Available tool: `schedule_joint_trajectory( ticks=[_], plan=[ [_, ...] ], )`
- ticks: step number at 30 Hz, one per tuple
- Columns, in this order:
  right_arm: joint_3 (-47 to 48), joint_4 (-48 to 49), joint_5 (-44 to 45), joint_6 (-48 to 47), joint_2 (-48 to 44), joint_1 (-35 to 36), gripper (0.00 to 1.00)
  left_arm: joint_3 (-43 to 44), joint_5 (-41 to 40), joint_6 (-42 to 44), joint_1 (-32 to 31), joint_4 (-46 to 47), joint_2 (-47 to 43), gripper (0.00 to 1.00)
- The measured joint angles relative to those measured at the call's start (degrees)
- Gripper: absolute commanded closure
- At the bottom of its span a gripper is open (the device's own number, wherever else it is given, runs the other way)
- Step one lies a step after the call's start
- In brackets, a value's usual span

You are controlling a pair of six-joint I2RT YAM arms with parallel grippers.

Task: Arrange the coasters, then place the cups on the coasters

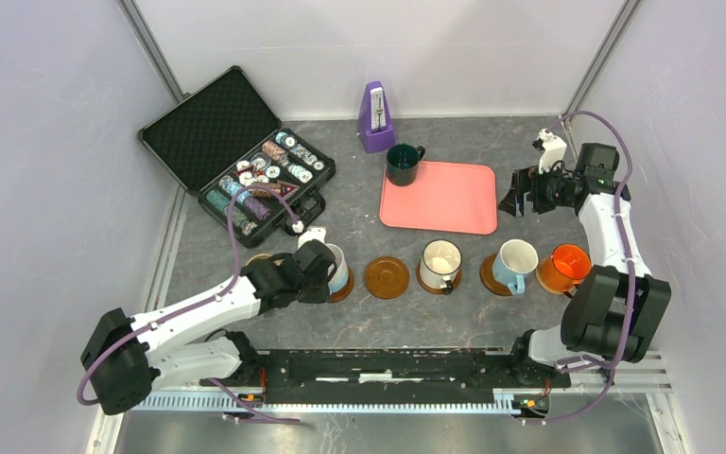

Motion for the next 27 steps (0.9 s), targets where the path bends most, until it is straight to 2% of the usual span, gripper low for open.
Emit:
schedule_joint_trajectory(
  ticks=[6, 11, 18, 27],
  plan=[
    [-0.8, 0.0, 0.0, 0.0, -0.9, 0.0, 0.02, -0.4, 0.5, 0.0, -0.2, 1.0, -0.7, 0.51],
    [-1.2, -0.1, 0.0, 0.0, -1.4, 0.0, 0.02, -0.4, 2.2, 0.1, -0.2, 0.3, -3.0, 0.41],
    [-2.1, -0.1, 0.0, 0.0, -2.2, 0.0, 0.02, -0.3, 5.1, 1.7, -0.3, -1.1, -5.2, 0.37],
    [-2.8, 0.0, 0.9, 0.0, -2.6, 0.0, 0.02, -0.3, 11.3, 4.7, -0.9, -1.2, -9.2, 0.39]
  ],
)
